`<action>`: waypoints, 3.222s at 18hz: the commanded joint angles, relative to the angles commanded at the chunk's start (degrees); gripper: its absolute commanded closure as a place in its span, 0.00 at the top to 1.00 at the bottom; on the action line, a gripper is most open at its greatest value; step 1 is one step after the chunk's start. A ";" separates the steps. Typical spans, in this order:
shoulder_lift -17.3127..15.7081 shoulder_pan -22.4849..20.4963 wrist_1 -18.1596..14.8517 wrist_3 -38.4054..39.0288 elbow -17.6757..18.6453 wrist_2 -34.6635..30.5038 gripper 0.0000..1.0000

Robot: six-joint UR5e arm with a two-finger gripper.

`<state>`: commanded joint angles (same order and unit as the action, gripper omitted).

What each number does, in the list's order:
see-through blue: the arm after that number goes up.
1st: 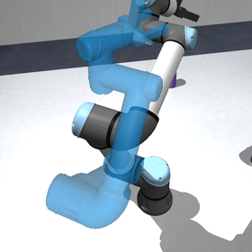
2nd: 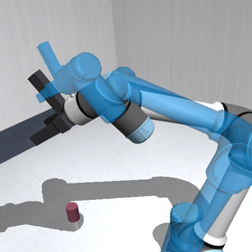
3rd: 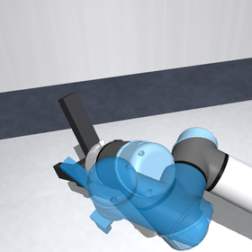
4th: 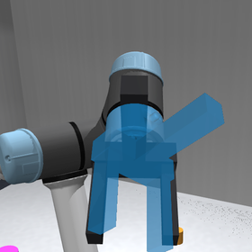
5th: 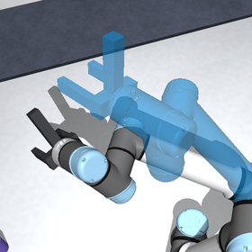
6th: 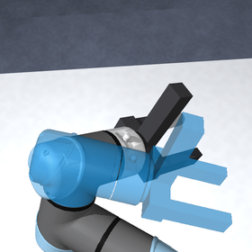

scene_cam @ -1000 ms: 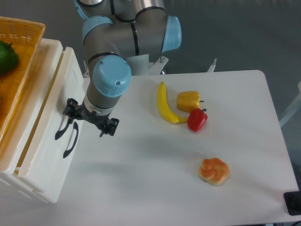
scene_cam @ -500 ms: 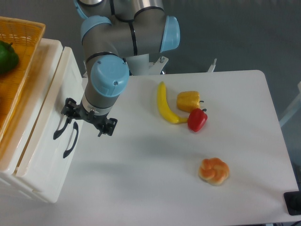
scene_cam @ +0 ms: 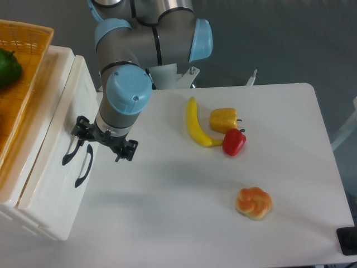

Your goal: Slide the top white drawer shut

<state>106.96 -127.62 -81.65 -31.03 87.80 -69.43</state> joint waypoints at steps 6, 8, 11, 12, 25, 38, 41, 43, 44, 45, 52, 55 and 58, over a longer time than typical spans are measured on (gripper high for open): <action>0.00 0.00 -0.09 0.00 0.00 0.26 1.00; 0.00 0.26 -0.09 0.00 0.00 0.53 1.00; 0.00 0.35 -0.18 0.09 0.00 0.53 1.00; 0.00 0.35 -0.26 0.09 0.00 0.53 1.00; -0.44 -3.77 0.26 -0.61 -1.05 -0.26 1.00; -0.79 -14.41 0.35 -18.52 -1.93 -14.32 1.00; -1.92 -17.22 0.09 -27.22 -1.94 -14.59 1.00; -3.60 -20.02 0.00 -32.67 -1.93 -14.76 1.00; -3.69 -21.00 0.09 -35.13 -1.93 -14.94 1.00; -3.69 -21.70 0.09 -37.85 -1.85 -16.25 1.00; -6.07 -27.41 -0.18 -51.42 -1.14 -23.91 1.00; -6.85 -29.96 -0.52 -53.42 -1.14 -23.03 1.00; -7.03 -32.34 -0.62 -58.00 -1.32 -21.45 1.00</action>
